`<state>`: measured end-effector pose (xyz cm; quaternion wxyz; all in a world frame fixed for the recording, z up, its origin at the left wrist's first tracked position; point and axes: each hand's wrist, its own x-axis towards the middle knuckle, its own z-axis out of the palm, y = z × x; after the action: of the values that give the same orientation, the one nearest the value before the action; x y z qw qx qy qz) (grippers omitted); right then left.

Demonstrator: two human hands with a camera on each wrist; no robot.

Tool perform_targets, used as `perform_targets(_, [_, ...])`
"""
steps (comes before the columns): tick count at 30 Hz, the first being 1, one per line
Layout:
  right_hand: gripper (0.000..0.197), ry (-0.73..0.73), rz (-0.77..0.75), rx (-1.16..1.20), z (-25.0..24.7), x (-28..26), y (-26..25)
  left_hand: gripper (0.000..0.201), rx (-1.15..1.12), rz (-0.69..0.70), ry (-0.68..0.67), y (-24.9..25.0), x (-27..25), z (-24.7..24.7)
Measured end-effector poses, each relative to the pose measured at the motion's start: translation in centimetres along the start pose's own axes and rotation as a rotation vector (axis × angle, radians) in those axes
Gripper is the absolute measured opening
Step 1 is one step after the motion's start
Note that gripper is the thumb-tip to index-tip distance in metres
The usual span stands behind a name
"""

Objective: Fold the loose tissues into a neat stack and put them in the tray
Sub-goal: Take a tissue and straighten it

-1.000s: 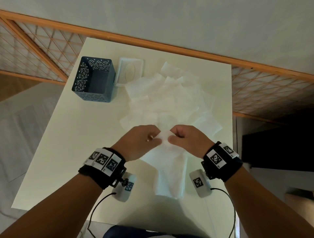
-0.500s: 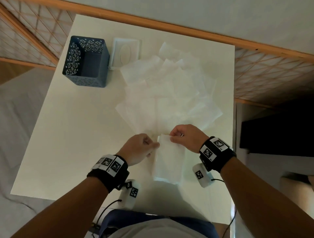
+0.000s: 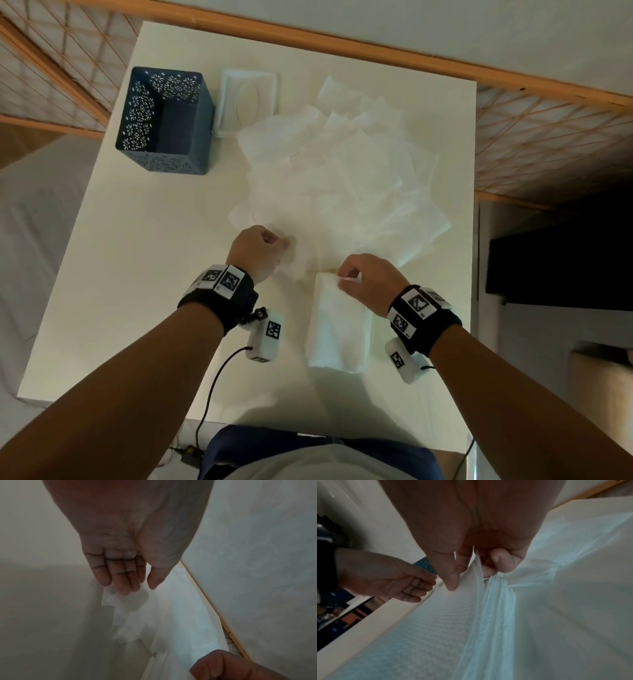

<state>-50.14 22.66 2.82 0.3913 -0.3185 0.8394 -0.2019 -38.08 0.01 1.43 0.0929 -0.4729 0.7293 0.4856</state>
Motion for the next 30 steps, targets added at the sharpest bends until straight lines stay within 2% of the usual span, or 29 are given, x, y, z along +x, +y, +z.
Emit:
perform_targets(6, [0.023,0.088,0.008,-0.077,-1.2,0.8,0.2,0.030,0.094,-0.042,0.080,1.1,2.2,0.1])
perform_targets(9, [0.025,0.187,0.019,-0.053,-2.8,2.3,-0.4,0.028,0.111,-0.060,0.116,1.5,2.6,0.0])
perform_targets(13, [0.030,0.267,0.161,-0.037,-4.7,5.5,-1.2,0.029,0.109,-0.070,0.121,1.5,3.1,0.2])
perform_targets(16, [0.044,0.248,0.264,-0.076,-5.2,7.3,-1.8,0.037,0.096,-0.075,0.145,1.7,3.1,0.5])
perform_targets(20, [0.045,0.195,0.342,-0.063,-5.1,8.6,-2.3,0.048,0.079,-0.066,0.155,2.3,3.0,0.9])
perform_targets(22, [0.042,0.176,0.370,-0.022,-5.2,8.9,-2.5,0.048,0.083,-0.071,0.137,2.5,2.9,1.0])
perform_targets(25, [0.028,0.139,0.367,0.026,-5.3,9.0,-2.8,0.047,0.103,-0.064,0.127,2.9,2.7,0.8])
perform_targets(26, [0.029,0.130,0.366,0.060,-5.4,8.9,-2.9,0.047,0.115,-0.053,0.129,3.1,2.6,0.8])
perform_targets(28, [0.034,0.137,0.361,0.117,-5.4,8.6,-3.0,0.046,0.156,0.006,0.138,3.3,2.2,0.9])
perform_targets(30, [0.028,0.166,0.334,0.169,-5.4,8.4,-3.1,0.047,0.176,0.144,0.133,3.6,1.5,1.2])
